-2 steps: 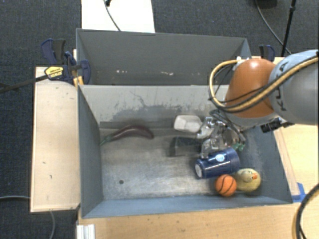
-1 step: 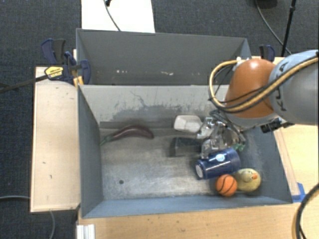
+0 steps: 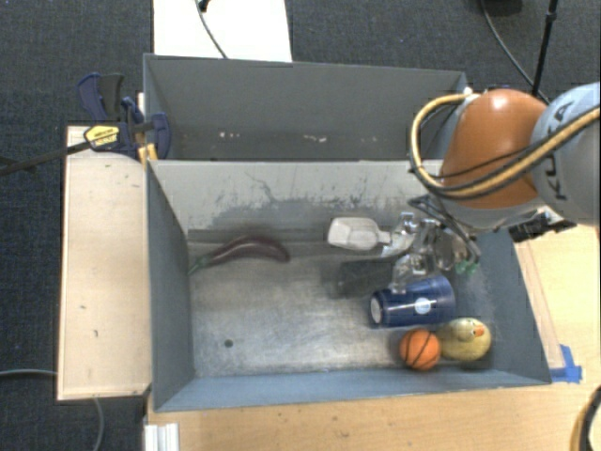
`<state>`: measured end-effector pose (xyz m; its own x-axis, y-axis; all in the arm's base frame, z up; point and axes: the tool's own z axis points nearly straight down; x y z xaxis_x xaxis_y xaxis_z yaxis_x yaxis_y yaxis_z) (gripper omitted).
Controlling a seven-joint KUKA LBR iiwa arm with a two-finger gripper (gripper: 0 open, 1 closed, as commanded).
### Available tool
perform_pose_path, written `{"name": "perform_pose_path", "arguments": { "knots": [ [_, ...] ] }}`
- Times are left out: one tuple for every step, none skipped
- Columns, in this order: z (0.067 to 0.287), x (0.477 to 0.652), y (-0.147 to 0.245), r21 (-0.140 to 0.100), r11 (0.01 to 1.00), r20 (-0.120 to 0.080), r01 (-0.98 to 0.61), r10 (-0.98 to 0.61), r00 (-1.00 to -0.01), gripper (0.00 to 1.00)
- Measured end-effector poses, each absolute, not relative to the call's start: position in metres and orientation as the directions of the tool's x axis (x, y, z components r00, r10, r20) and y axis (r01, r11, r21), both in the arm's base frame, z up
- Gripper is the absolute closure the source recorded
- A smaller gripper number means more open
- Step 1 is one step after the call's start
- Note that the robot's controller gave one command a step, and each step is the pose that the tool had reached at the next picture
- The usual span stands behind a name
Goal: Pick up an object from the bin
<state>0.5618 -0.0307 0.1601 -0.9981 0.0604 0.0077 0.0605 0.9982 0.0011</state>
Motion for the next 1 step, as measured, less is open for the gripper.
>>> {"name": "perform_pose_path", "arguments": {
  "knots": [
    [0.3265, 0.5641, -0.0411, 0.0, 1.0, 0.002, 0.017, 0.017, -1.0, 1.0]
  ]
}}
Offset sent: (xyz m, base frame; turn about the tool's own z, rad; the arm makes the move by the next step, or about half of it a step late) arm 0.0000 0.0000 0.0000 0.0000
